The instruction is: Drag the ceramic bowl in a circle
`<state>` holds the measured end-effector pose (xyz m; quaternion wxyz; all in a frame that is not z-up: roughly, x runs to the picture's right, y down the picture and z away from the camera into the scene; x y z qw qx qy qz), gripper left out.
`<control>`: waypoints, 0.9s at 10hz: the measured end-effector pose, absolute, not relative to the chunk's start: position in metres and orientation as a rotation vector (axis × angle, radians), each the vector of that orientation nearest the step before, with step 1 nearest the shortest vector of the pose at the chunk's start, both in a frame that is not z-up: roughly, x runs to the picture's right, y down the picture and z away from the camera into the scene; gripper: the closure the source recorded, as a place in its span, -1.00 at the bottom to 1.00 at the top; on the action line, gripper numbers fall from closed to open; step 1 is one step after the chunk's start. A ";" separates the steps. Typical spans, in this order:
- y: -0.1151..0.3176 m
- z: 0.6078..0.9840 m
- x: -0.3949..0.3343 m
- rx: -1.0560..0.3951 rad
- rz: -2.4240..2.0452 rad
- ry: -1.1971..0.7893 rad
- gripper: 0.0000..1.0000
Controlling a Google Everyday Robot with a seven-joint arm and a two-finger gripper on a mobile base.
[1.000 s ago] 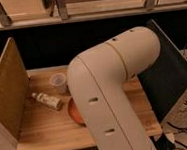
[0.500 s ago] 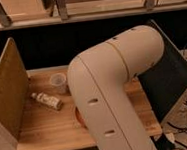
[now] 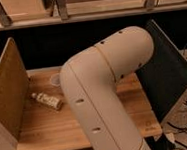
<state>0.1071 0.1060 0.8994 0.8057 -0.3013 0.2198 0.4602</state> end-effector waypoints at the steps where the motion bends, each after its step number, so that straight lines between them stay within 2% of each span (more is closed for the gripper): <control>1: 0.100 0.907 0.095 -0.644 0.980 0.454 1.00; 5: 0.092 0.919 0.014 -0.698 0.892 0.341 1.00; 9: 0.108 0.885 -0.033 -0.750 0.815 0.242 1.00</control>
